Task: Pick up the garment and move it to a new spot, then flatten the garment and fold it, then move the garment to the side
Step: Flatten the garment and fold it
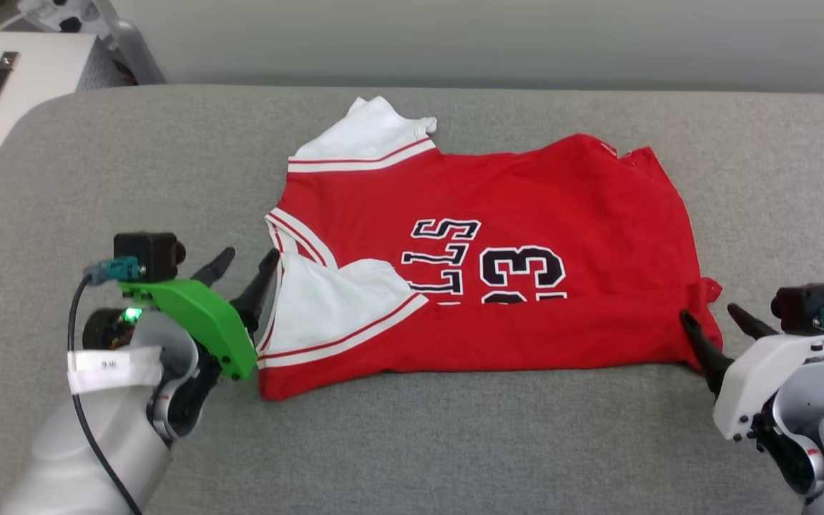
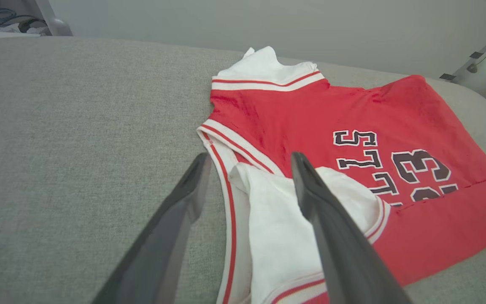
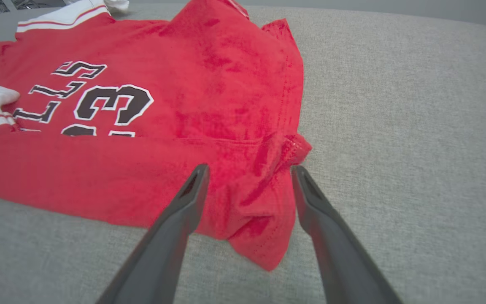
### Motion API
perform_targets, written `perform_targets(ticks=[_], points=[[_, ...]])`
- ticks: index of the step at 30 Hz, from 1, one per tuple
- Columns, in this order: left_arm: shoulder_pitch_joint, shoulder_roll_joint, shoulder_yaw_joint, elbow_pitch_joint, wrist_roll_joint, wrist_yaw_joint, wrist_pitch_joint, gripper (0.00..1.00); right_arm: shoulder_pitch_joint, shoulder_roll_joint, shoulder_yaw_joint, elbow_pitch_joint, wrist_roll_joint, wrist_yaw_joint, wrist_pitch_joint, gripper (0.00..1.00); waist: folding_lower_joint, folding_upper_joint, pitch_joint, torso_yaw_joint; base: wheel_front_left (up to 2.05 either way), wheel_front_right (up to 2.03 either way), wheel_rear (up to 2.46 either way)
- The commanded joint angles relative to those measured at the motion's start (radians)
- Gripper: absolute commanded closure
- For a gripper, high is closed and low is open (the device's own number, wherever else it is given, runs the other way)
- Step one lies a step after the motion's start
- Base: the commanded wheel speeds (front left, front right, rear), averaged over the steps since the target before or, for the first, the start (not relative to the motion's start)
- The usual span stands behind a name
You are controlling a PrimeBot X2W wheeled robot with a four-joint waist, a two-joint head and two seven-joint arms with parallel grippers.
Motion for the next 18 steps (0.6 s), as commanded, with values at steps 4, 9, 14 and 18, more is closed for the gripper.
perform_targets(ticks=[4,9,14,18], points=[[0.105,0.019,0.024,-0.102,-0.053,0.073,0.02,0.0,0.076,0.007,-0.048,-0.092,-0.007,-0.002,0.122,0.0,0.0,-0.0001,-0.048,0.016,0.0,0.0,0.0],[0.217,0.054,0.023,-0.243,-0.09,0.185,0.095,0.0,0.153,0.034,-0.107,-0.214,-0.022,-0.002,0.281,0.0,0.0,-0.0001,-0.05,0.015,0.0,0.0,0.0],[0.29,0.091,0.018,-0.386,-0.091,0.299,0.145,0.0,0.215,0.072,-0.165,-0.327,-0.063,-0.002,0.435,0.0,0.0,-0.0001,-0.029,0.01,0.0,0.0,0.0],[0.314,0.124,0.002,-0.445,-0.086,0.357,0.202,0.0,0.231,0.099,-0.191,-0.398,-0.094,-0.002,0.495,0.0,0.0,-0.0001,-0.003,0.002,0.0,0.0,0.0]])
